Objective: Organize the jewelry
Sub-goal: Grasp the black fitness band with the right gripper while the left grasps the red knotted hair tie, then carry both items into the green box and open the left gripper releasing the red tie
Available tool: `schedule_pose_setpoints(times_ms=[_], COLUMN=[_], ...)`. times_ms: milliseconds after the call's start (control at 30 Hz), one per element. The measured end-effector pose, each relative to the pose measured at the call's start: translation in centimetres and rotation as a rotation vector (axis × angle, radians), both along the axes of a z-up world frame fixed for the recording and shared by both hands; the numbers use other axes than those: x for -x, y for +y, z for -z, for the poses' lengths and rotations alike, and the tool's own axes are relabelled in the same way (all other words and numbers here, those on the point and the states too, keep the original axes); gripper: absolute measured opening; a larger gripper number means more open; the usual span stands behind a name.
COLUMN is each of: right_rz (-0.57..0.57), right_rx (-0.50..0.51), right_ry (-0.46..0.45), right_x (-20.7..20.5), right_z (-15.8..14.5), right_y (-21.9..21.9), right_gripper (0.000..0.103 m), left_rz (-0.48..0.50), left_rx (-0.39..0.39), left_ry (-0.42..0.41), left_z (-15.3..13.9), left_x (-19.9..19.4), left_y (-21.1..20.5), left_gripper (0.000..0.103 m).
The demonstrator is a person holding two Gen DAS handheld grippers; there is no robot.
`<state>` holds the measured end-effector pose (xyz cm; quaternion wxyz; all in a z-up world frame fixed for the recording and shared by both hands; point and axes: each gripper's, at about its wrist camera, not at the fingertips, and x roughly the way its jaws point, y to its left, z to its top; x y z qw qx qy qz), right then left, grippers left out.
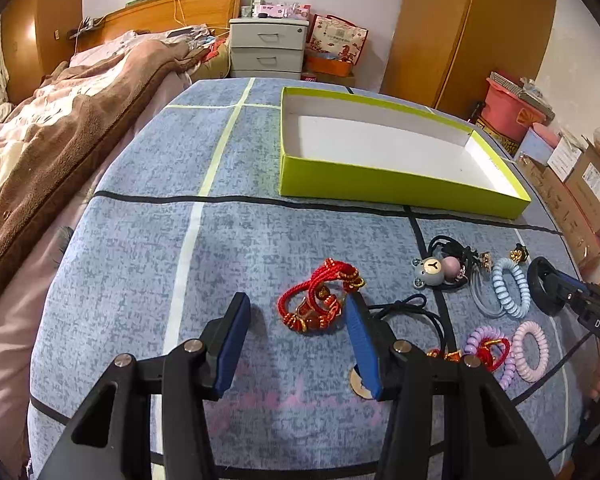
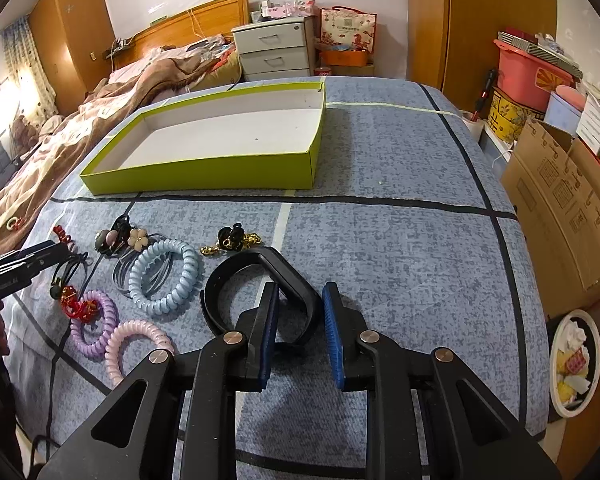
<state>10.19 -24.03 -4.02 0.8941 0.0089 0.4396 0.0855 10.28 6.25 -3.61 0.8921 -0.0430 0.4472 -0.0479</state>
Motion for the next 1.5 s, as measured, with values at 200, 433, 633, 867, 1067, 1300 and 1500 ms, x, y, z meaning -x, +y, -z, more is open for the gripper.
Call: schedule_pose_setpoints(times_ms=[200,433,633,867,1067,1300,1500], right_rz=[-0.002,-0.001,-0.001,0.014,0.011,0.0,0.007], right_rx=[-0.005,-0.013,-0.018,-0.038,-0.045,-0.053,-0.047], right_ry=[-0.003,-0.005,-0.013,-0.033,-0.051,-0.083,-0.097], right_x=[0.0,0.0,-0.1,0.2,0.2,-2.0,-5.0], right_z=[-0.1,-0.1,-0.2,-0.8,-1.9,-4.4,-5.7], right_y=[-0.1,-0.4,-0.5,-0.6,-0.3,0.4,1.0], right_gripper=[0.022,0.022,0.019,0.017,0.017,0.017,0.017], left_rz=[0.019,0.037,0.033,0.04,0.044,0.043,0.043], left_rx=[0.005,0.019,0.034,0.055,0.071,0.11,0.072], left_ry=[-0.011,-0.018,-0.031,-0.062,-0.079,-0.1,-0.124], left_z=[0.0,0.0,-0.2,-1.3,-2.3,-4.1,-5.4], left_x=[0.0,-0.1,0.1,0.1,-0.4,-2.7,-5.6], left_y=[-0.1,-0.1,0.2,0.4,0.5,0.8,0.6], left_gripper=[0.032,0.021,0.019,0.018,0.018,0.018,0.018])
